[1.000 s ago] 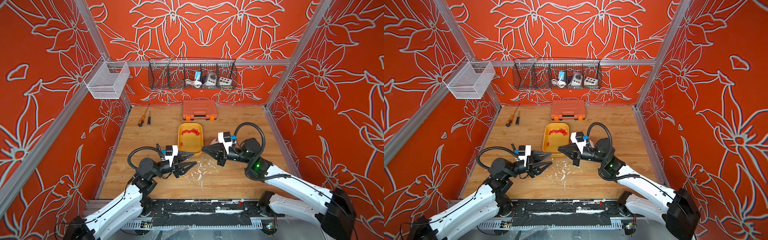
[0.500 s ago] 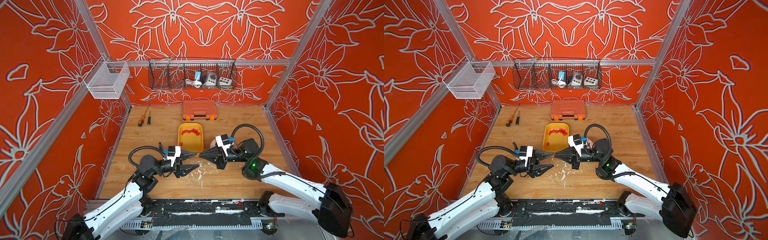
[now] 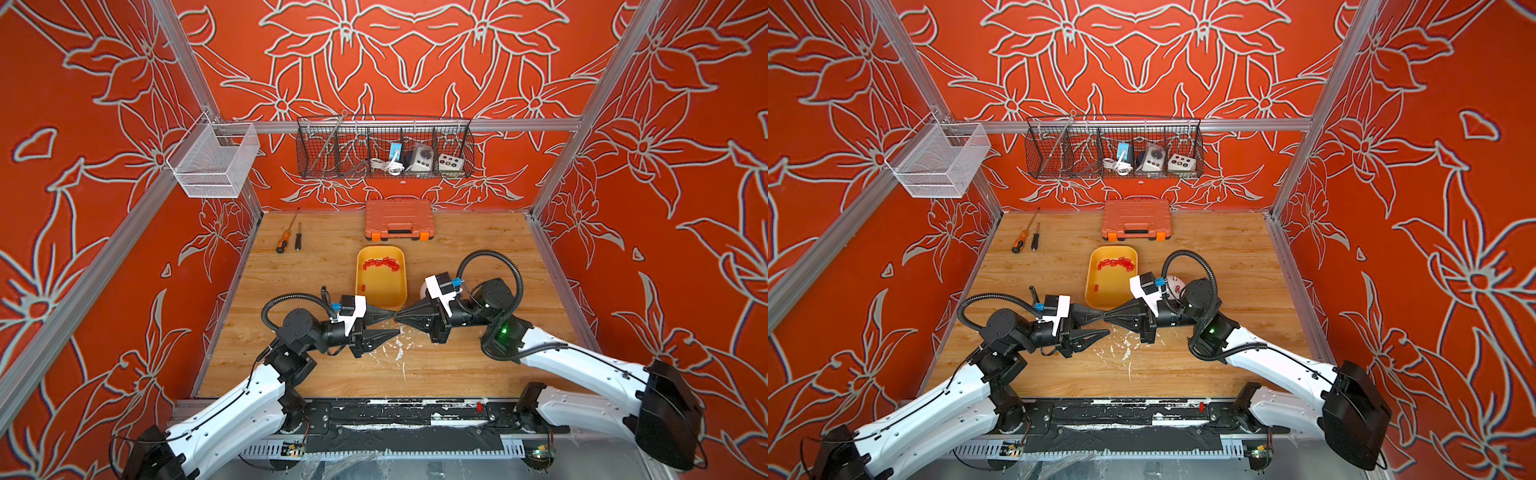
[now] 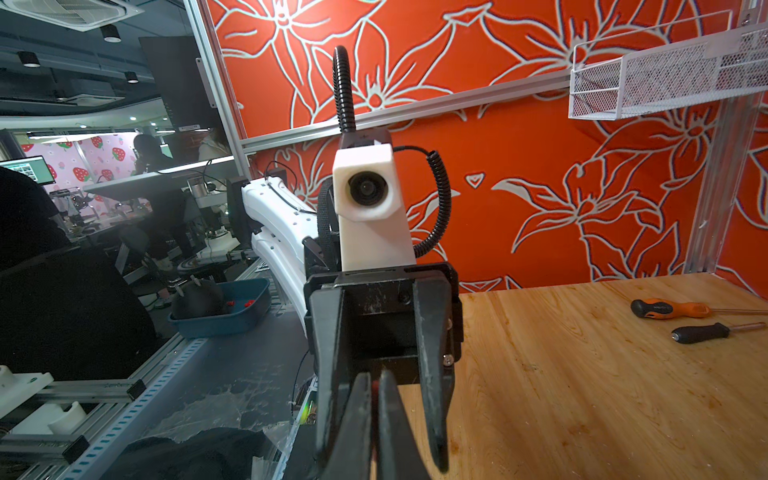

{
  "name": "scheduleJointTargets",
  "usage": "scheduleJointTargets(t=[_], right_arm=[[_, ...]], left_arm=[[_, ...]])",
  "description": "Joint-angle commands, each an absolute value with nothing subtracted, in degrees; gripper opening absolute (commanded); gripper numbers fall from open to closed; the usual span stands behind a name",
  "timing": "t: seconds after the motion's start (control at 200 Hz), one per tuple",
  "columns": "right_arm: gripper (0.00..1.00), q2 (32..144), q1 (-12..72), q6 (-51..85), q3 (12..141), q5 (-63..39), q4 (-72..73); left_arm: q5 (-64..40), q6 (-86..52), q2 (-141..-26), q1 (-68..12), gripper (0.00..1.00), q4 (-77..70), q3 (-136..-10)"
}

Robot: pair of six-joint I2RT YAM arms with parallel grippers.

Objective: Cover the protruding screws with screw protection sleeves
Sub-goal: Pick up the screw protection sleeve from the center of the board.

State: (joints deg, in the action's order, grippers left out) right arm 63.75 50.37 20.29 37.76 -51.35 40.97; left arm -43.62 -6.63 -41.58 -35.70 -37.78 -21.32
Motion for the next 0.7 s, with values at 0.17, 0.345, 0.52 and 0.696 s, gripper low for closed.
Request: scheduleJointTargets(t=[0.17,0.345,0.52,0.696], right_arm=[[0.00,64.34,51.50,21.05,39.48,-52.38,42.74],[0.00,64.47,51.59,20.83,39.38,-52.69,42.14],[0.32,61.37,51.59,17.33,40.63,-50.04,34.64],[0.65,53.49,51.50,5.96,44.84,-41.95,12.56]], left_arm=[[-43.34,-4.05,-40.25,-36.36,0.10,-35.88,-22.65],[-42.81,-3.39,-39.99,-36.39,0.00,-35.05,-22.59],[-39.44,-1.62,-39.26,-36.69,0.00,-32.15,-22.23],[-33.15,3.75,-37.44,-38.22,0.00,-25.02,-21.18]])
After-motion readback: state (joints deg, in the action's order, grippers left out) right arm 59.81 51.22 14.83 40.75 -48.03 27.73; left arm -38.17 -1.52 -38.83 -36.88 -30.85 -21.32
